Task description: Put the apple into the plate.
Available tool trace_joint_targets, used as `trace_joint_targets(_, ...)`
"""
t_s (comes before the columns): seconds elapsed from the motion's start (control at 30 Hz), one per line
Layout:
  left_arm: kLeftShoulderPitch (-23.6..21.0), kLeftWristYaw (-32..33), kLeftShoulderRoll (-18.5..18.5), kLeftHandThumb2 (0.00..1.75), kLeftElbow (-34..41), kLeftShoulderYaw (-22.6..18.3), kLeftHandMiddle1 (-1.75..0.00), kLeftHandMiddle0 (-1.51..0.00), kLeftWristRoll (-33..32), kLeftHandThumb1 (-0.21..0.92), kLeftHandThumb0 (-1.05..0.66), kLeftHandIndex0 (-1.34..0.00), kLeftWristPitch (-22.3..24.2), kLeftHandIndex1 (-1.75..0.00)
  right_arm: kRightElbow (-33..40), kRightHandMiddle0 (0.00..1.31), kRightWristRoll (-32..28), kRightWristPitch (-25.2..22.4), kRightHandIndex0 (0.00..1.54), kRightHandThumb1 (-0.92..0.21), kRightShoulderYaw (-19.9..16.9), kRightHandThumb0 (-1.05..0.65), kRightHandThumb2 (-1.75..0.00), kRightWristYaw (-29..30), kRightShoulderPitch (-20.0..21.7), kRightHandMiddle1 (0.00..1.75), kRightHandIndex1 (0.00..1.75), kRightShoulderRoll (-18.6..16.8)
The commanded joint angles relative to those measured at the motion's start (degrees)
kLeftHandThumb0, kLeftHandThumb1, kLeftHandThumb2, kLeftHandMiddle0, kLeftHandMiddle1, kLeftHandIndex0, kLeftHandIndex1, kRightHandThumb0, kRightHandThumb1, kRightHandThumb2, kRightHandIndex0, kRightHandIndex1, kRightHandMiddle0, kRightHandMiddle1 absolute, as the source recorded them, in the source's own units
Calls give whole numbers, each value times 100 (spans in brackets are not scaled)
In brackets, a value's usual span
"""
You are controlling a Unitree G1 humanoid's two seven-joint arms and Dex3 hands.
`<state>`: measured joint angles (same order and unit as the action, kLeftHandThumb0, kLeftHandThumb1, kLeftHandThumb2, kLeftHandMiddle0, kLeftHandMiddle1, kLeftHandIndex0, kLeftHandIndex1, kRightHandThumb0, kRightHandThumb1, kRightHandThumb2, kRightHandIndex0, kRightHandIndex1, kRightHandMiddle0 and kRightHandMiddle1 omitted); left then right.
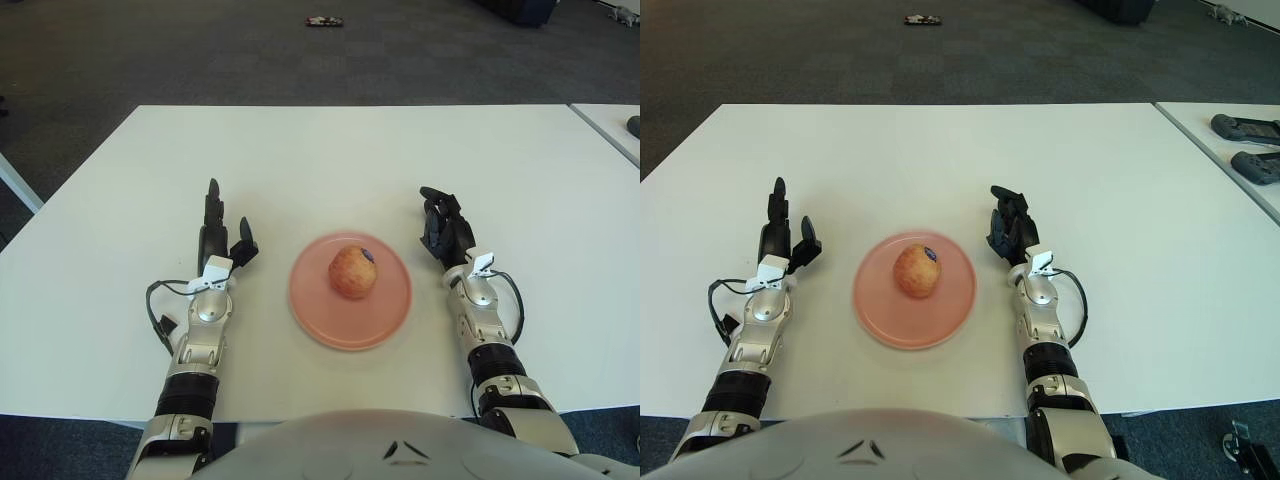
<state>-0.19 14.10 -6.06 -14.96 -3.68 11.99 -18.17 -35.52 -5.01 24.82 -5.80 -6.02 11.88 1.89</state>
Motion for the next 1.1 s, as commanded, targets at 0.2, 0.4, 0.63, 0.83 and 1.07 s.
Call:
trace_joint_targets(0.2, -23, -30, -54, 99, 4, -3, 0, -1, 14, 92, -91, 0, 16, -2, -317, 0, -45, -83, 45, -92, -43, -57, -70, -12, 41, 83, 13, -51)
trace_joint_targets(0.4, -27, -58, -48, 99, 26, 0, 0, -2, 3, 92, -91, -1, 62, -3, -317, 0, -36, -161, 45, -92, -46, -57, -71, -4, 59, 83, 14, -34)
trace_joint_targets(0.63, -43, -69, -53, 99, 1, 2, -1, -2, 10, 92, -90, 0, 44, -3, -336, 0, 22, -196, 44, -92, -27, -59, -73, 42, 78, 81, 15, -21)
trace_joint_targets(0.83, -36, -78, -53, 99, 14, 13, 0, -2, 16, 92, -91, 0, 40, -4, -307, 0, 71, -316, 44, -92, -15, -60, -74, 122, 82, 84, 16, -4)
trace_joint_targets(1.07, -7, -103, -31, 98, 50, 19, -1, -2, -4, 92, -90, 0, 10, -5, -226, 0, 55, -446, 42, -92, -1, -63, -75, 108, 36, 88, 16, 15)
